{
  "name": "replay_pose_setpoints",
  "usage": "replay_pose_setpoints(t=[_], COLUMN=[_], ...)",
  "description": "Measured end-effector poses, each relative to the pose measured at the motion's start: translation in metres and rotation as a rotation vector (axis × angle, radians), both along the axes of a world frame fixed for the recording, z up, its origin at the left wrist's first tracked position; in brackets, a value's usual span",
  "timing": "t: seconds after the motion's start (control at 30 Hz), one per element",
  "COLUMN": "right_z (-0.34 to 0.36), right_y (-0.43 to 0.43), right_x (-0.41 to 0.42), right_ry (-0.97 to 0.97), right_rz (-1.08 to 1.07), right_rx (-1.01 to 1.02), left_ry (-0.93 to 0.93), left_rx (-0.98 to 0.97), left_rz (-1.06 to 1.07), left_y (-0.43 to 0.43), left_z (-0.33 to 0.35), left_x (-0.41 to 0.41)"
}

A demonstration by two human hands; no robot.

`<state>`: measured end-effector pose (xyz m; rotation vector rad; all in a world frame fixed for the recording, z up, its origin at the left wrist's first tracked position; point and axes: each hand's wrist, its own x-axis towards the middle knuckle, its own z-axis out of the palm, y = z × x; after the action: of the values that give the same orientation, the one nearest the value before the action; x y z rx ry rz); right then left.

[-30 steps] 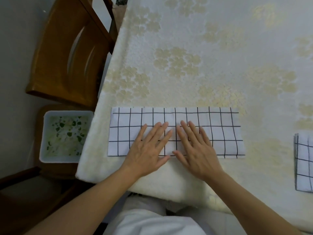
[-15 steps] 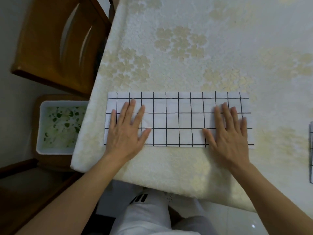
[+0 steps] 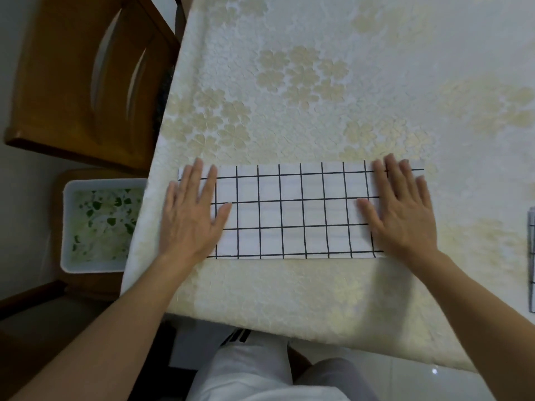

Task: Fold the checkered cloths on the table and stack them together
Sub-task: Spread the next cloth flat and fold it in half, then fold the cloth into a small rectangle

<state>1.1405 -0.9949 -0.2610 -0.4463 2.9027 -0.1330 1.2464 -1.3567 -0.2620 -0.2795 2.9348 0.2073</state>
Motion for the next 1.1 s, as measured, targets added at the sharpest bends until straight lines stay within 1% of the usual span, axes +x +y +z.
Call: replay_pose_setpoints(t=[0.07,0.2,0.27,0.33,0.4,0.5,0.6,0.7,0.83,0.93,1.1], right_z=[0.001,0.001,0.003,0.009,0.019,0.032,0.040,0.045,0.048,0.048,0.044], right_y=[0.009,0.011,0.012,0.014,0.017,0.023,0.032,0.040,0.052,0.061,0.059], right_x=[-0.005,-0.007,-0.009,-0.009,-0.007,0.003,0.019,0.033,0.049,0.055,0.062], right_ry=[0.001,-0.006,-0.019,-0.015,0.008,0.031,0.039,0.041,0.095,0.132,0.191], right_rz=[-0.031,-0.024,-0.018,-0.034,-0.077,-0.117,-0.165,-0.232,-0.326,-0.374,-0.381], right_rx=[-0.003,0.020,0.025,0.013,-0.006,-0.021,-0.034,-0.045,-0.088,-0.129,-0.151], left_ry=[-0.001,-0.008,0.016,0.052,0.074,0.086,0.118,0.158,0.223,0.235,0.219], left_rx=[-0.001,-0.023,-0.029,0.007,0.075,0.145,0.149,0.129,0.092,0.070,0.097], left_rz=[0.013,0.016,-0.028,-0.112,-0.226,-0.492,-0.780,-1.001,-1.245,-1.428,-1.579], left_y=[-0.005,-0.001,0.005,0.018,0.036,0.073,0.112,0.148,0.186,0.210,0.244], left_z=[-0.001,0.001,0.007,0.015,0.022,0.033,0.039,0.041,0.047,0.051,0.056], left_x=[0.001,-0.002,-0.010,-0.024,-0.043,-0.074,-0.102,-0.131,-0.159,-0.178,-0.196])
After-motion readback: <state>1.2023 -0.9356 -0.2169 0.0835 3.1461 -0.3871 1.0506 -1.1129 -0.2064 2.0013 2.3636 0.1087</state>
